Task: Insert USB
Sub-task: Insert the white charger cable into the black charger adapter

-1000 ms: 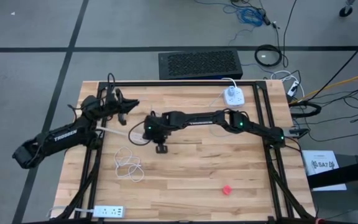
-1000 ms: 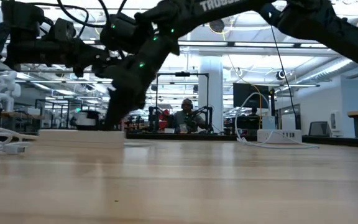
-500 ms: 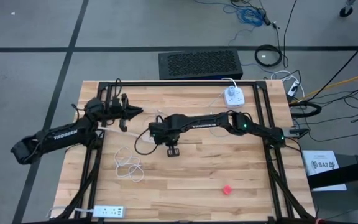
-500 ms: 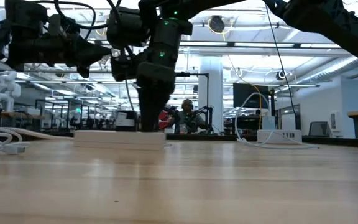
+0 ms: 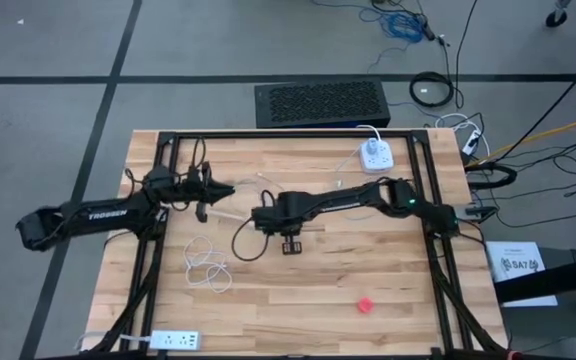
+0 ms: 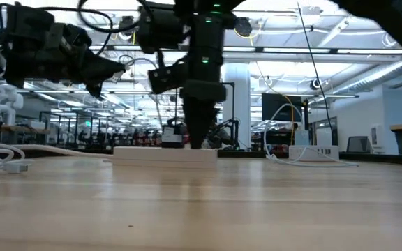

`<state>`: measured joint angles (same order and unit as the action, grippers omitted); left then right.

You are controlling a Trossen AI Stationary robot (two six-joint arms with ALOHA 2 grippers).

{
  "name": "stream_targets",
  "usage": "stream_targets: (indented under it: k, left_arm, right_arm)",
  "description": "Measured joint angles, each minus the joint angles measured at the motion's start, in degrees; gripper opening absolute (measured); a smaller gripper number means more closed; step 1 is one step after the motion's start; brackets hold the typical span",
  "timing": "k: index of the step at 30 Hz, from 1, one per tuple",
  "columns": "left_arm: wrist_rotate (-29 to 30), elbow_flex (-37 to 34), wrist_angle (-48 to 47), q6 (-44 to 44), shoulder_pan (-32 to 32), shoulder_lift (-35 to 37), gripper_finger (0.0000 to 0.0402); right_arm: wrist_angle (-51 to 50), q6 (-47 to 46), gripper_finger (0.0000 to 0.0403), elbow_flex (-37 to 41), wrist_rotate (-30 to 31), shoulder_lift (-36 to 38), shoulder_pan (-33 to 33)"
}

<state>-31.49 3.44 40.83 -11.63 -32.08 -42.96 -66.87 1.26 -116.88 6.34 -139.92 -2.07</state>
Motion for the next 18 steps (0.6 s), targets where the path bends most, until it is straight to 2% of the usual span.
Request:
stream_targets:
  k: [3, 7, 10, 13, 18]
  left_arm:
    - [2.53, -2.70, 6.36, -2.04, 2.13, -1.47, 0.0018]
    - [5.95, -2.99, 10.97, -3.07, 5.43, -3.22, 0.0018]
    - [8.64, -2.91, 15.19, -3.10, 8.01, -5.66, 0.0018]
    - [11.10, -1.97, 17.76, -3.42, 10.40, -8.44, 0.0018]
    - [13.04, 1.90, 20.23, -1.72, 13.09, -14.77, 0.0018]
  right_arm:
    - [8.64, -2.58, 0.0000, 11.64, -0.62, 6.97, 0.09]
    - [26.77, -7.23, 0.0000, 30.03, -1.38, 17.58, 0.25]
    - [39.11, -10.40, 0.0000, 40.50, -1.46, 22.90, 0.25]
    - [46.38, -12.73, 0.0000, 46.35, -1.54, 25.31, 0.27]
    - [50.25, -13.05, 0.0000, 48.61, -1.30, 25.86, 0.25]
